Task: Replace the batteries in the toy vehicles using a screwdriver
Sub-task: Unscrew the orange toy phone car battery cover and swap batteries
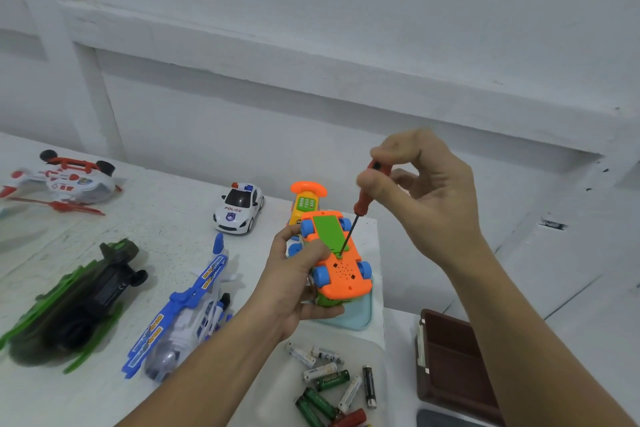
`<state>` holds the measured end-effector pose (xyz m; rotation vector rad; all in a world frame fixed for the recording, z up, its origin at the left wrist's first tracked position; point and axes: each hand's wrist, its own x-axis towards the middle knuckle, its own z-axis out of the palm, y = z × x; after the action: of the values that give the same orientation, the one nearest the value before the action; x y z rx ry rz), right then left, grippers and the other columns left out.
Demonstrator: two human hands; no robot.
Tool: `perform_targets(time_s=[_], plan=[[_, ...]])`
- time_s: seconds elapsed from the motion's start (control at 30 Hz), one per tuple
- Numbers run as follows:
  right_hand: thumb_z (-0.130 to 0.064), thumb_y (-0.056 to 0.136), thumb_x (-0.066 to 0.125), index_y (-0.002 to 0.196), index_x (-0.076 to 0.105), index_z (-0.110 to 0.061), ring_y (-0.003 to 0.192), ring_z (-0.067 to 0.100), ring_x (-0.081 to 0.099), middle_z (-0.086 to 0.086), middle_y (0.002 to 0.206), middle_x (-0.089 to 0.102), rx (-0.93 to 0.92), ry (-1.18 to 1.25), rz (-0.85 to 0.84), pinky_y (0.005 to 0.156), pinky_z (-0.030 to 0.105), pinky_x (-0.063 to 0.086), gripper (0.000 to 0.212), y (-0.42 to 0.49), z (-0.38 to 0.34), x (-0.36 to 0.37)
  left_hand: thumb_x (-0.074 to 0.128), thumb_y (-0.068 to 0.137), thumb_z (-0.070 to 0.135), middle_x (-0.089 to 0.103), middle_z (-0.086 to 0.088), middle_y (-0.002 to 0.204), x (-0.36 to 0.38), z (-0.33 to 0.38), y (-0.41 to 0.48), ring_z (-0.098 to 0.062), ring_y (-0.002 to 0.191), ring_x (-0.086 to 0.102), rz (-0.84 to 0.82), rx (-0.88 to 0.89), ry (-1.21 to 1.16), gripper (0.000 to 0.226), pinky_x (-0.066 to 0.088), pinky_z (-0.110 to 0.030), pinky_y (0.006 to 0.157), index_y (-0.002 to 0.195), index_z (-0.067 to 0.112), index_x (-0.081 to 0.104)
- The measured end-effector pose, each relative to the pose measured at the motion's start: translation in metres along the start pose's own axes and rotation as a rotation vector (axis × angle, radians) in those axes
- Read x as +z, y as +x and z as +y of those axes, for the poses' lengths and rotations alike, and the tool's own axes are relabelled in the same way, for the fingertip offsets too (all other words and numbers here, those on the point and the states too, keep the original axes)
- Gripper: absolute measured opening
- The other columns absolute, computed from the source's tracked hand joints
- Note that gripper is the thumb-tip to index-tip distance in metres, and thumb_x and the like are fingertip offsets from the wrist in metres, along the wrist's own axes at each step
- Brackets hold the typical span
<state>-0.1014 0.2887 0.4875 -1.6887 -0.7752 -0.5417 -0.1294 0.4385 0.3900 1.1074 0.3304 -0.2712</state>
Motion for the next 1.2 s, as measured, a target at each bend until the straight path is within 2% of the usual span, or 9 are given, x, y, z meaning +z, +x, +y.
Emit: perform_targets(time_s=[0.1, 0.2, 0.33, 0.43, 0.57, 0.8, 0.97, 1.07, 1.2], plan=[[0.002, 0.085, 0.063, 0.094, 0.064, -0.015, 0.105, 0.024, 0.068, 0.004, 0.115, 0.068, 0.044, 0.067, -0.075, 0.079, 0.047, 0.059, 0.019, -0.002, -0.002, -0.005, 0.062, 0.089, 0.013, 0.063, -0.017, 0.114, 0.003, -0.001, 0.000, -0.036, 0.071, 0.072, 0.003, 0.002, 0.002, 0.039, 0.057, -0.043, 0.054, 0.114, 0.041, 0.052], [0.001, 0.082, 0.068, 0.091, 0.064, -0.021, 0.092, 0.022, 0.071, 0.001, 0.098, 0.072, 0.066, 0.057, -0.085, 0.072, 0.050, 0.059, 0.024, 0.000, -0.006, -0.005, 0.062, 0.089, 0.013, 0.064, -0.016, 0.114, 0.006, -0.002, 0.000, -0.034, 0.068, 0.072, 0.007, 0.000, 0.003, 0.039, 0.057, -0.042, 0.054, 0.115, 0.040, 0.052], [-0.014, 0.072, 0.082, 0.084, 0.056, -0.029, 0.075, 0.008, 0.061, -0.005, 0.080, 0.063, 0.027, -0.070, -0.030, 0.064, 0.029, 0.057, 0.032, 0.000, -0.007, -0.003, 0.062, 0.089, 0.014, 0.064, -0.017, 0.114, 0.009, -0.003, -0.001, -0.034, 0.068, 0.072, 0.007, 0.001, 0.006, 0.038, 0.056, -0.042, 0.053, 0.114, 0.040, 0.051], [-0.030, 0.070, 0.080, 0.082, 0.057, -0.032, 0.080, 0.005, 0.064, -0.011, 0.085, 0.062, -0.004, -0.102, 0.005, 0.066, 0.020, 0.054, 0.026, -0.001, -0.006, -0.003, 0.062, 0.089, 0.014, 0.064, -0.017, 0.115, 0.010, -0.004, -0.001, -0.035, 0.068, 0.072, 0.006, 0.005, 0.008, 0.038, 0.056, -0.041, 0.052, 0.115, 0.040, 0.051], [-0.004, 0.084, 0.062, 0.092, 0.058, -0.016, 0.106, 0.020, 0.068, 0.000, 0.117, 0.067, 0.039, 0.032, -0.073, 0.077, 0.048, 0.060, 0.015, -0.004, -0.005, -0.011, 0.062, 0.089, 0.014, 0.064, -0.017, 0.113, 0.011, -0.003, -0.002, -0.034, 0.068, 0.072, -0.001, 0.004, 0.001, 0.039, 0.056, -0.041, 0.053, 0.115, 0.041, 0.051], [-0.016, 0.074, 0.080, 0.088, 0.058, -0.028, 0.078, 0.012, 0.063, -0.013, 0.084, 0.061, 0.012, -0.046, -0.009, 0.058, 0.050, 0.056, 0.029, -0.001, -0.008, -0.009, 0.063, 0.089, 0.015, 0.064, -0.015, 0.109, 0.014, -0.002, -0.005, -0.033, 0.066, 0.072, -0.003, 0.012, 0.007, 0.040, 0.056, -0.040, 0.051, 0.118, 0.040, 0.050], [-0.001, 0.086, 0.061, 0.090, 0.058, -0.012, 0.103, 0.021, 0.069, 0.003, 0.120, 0.065, 0.073, 0.024, -0.059, 0.074, 0.046, 0.060, 0.012, -0.002, -0.009, -0.015, 0.063, 0.090, 0.015, 0.063, -0.015, 0.113, 0.015, -0.004, -0.008, -0.035, 0.073, 0.072, -0.001, -0.005, 0.008, 0.037, 0.056, -0.040, 0.050, 0.115, 0.040, 0.051], [0.003, 0.085, 0.067, 0.089, 0.056, -0.016, 0.088, 0.023, 0.071, 0.002, 0.102, 0.070, 0.090, 0.053, -0.067, 0.068, 0.053, 0.058, 0.022, -0.001, -0.012, -0.017, 0.063, 0.090, 0.016, 0.063, -0.015, 0.113, 0.016, -0.005, -0.010, -0.034, 0.069, 0.072, -0.002, -0.005, 0.006, 0.036, 0.056, -0.039, 0.050, 0.111, 0.041, 0.051], [-0.018, 0.073, 0.081, 0.081, 0.057, -0.020, 0.075, 0.028, 0.065, 0.000, 0.080, 0.061, 0.037, -0.037, -0.004, 0.056, 0.053, 0.053, 0.026, -0.001, -0.007, -0.012, 0.063, 0.089, 0.016, 0.062, -0.016, 0.115, 0.018, -0.006, -0.010, -0.034, 0.067, 0.072, -0.002, -0.005, 0.003, 0.038, 0.056, -0.039, 0.049, 0.114, 0.041, 0.051]])
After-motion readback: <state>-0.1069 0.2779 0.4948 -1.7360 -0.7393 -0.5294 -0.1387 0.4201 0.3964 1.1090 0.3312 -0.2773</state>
